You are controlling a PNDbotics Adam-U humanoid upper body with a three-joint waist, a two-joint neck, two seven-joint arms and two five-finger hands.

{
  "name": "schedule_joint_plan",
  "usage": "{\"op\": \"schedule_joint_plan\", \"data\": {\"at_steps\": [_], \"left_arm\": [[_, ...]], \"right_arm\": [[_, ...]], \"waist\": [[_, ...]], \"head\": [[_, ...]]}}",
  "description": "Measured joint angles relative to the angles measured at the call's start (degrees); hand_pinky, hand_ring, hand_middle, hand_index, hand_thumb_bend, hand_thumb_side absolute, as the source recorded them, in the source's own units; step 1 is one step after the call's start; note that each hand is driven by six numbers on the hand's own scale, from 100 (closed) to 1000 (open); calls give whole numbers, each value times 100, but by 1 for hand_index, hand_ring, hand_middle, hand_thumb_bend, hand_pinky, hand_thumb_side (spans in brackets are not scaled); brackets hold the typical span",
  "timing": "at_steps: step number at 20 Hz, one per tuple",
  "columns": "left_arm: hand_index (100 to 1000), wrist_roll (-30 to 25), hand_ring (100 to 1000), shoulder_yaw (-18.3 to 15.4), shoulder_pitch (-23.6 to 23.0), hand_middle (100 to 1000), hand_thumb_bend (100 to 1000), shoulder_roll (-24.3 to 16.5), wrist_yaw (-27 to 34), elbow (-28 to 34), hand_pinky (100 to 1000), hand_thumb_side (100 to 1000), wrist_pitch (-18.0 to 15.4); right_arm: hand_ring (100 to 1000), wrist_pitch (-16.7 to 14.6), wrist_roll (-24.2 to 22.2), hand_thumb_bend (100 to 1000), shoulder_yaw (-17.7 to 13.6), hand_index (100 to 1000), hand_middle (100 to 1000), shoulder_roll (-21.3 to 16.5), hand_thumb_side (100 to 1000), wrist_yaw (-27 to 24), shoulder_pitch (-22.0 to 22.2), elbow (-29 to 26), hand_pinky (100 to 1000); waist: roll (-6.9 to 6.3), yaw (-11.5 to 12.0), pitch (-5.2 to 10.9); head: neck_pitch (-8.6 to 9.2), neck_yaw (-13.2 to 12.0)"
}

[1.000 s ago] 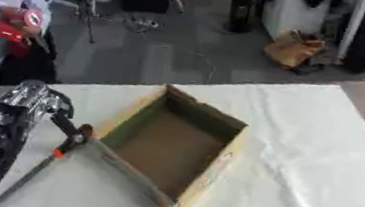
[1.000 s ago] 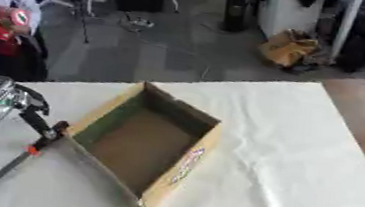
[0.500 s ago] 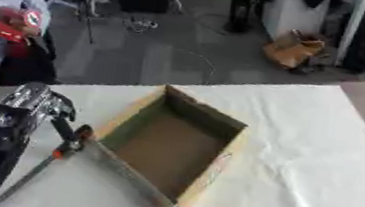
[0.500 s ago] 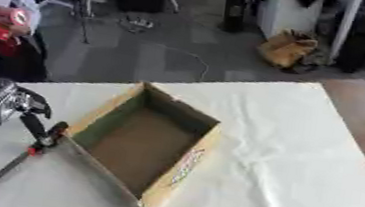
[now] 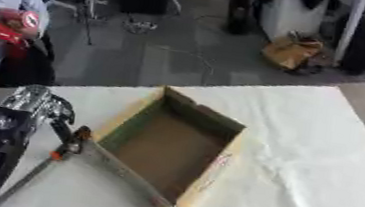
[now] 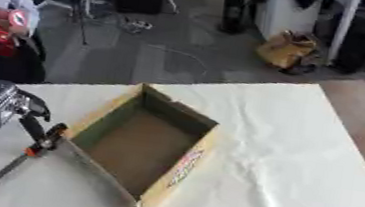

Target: Pick up objects on the table and place them in the box.

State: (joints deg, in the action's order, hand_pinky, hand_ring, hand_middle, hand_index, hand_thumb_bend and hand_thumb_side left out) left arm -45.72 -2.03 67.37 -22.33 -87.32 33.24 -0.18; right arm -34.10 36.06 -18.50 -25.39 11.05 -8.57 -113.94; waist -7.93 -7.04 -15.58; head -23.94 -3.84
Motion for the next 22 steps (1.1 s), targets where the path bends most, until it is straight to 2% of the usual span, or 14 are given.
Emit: {"op": "schedule_joint_plan", "data": {"at_steps": [22], "left_arm": [[1000, -53, 1000, -11, -43, 1000, 464, 49, -24, -174, 1000, 693, 67]], "right_arm": [[828, -1, -1, 100, 0, 702, 636, 2, 1000, 0, -19, 0, 840]], "waist": [[0, -67, -36]], "head": [[86, -66]]}}
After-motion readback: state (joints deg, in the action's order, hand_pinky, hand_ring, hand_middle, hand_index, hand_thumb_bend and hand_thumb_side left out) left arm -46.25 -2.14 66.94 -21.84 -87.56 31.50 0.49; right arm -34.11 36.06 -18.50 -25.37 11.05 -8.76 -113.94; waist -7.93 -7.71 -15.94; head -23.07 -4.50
